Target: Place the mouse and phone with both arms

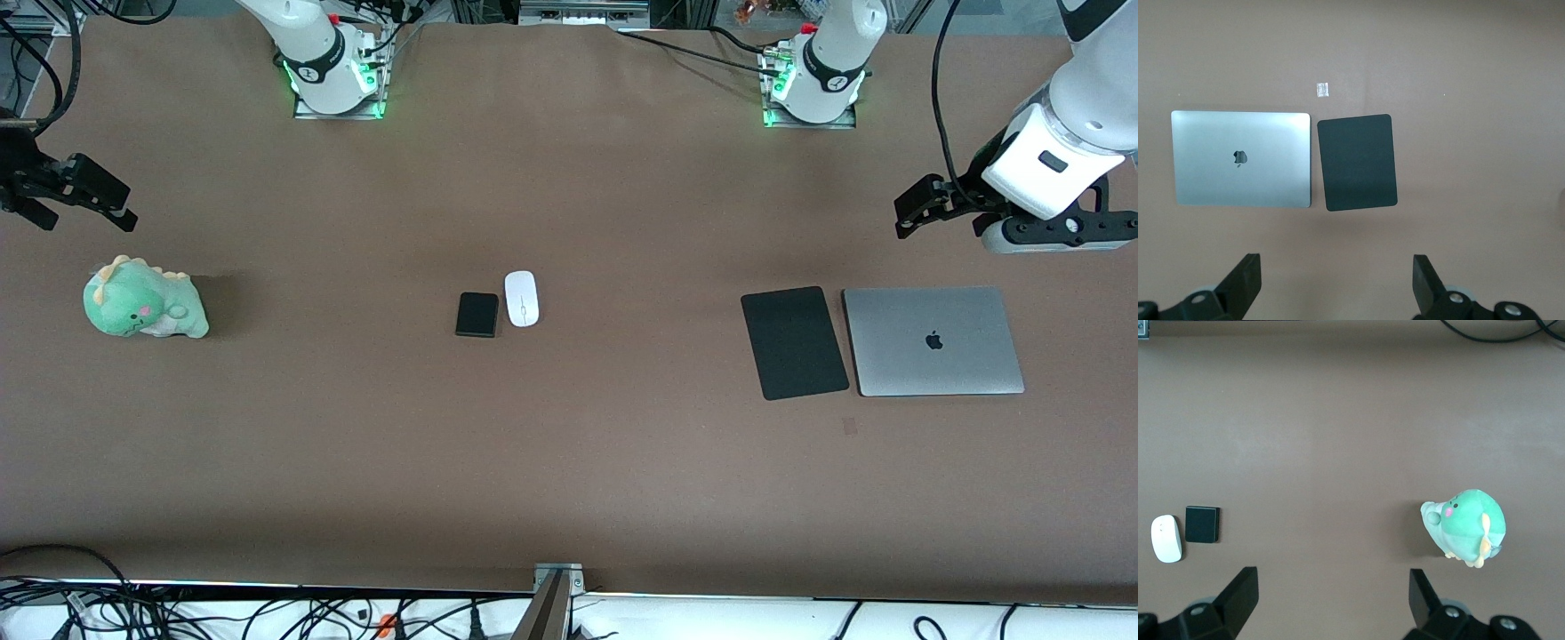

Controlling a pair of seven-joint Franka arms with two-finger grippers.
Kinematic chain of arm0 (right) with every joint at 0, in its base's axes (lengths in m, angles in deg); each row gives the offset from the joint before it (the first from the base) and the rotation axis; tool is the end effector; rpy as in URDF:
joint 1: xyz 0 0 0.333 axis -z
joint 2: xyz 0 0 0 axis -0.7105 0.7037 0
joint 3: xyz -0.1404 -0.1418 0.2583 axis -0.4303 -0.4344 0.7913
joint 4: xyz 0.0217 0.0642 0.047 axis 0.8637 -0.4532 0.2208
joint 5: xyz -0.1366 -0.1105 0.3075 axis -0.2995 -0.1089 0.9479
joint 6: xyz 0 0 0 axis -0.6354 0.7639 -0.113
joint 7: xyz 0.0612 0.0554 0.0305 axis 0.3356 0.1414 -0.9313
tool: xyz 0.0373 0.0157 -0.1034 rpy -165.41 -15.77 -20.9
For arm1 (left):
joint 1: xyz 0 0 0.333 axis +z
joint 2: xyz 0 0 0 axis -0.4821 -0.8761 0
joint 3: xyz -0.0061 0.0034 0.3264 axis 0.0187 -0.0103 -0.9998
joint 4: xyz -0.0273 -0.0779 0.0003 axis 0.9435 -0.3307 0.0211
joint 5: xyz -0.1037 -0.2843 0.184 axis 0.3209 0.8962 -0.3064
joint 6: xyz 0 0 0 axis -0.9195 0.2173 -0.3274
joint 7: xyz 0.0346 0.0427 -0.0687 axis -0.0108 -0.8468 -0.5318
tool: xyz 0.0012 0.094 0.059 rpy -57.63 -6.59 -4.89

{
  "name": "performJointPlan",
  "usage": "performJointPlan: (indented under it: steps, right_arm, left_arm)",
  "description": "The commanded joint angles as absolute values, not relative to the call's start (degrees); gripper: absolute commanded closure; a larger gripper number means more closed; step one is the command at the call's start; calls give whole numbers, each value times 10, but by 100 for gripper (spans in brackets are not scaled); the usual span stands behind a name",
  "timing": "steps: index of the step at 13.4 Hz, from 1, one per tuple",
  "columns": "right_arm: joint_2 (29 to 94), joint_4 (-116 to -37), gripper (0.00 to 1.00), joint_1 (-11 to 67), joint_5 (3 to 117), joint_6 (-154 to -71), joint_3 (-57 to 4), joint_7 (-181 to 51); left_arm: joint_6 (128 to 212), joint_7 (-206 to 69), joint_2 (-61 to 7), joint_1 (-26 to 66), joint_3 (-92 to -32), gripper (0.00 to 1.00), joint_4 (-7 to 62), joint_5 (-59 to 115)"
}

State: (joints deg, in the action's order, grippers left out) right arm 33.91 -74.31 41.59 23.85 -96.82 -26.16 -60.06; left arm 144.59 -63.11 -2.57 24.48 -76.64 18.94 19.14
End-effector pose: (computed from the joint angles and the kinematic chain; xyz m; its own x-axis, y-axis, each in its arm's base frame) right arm 0.5097 -0.0120 0.6310 0.9922 -0.0206 0.1231 -0.0185 -0.9997 -0.0185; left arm 0.5183 -0.0746 0.6111 0.9976 0.0654 -0.0222 0.0655 -0.9979 0.0020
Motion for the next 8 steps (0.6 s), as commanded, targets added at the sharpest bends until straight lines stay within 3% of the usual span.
performJointPlan:
  steps: [1, 8]
  right_arm:
    - [336, -744, 0, 423, 232, -959, -253, -594]
    - [336, -744, 0, 420, 233, -952, -252, -594]
  left_arm:
    - [1438, -646, -34, 250, -765, 0, 173, 197]
    - [1436, -645, -38, 250, -765, 0, 169, 198]
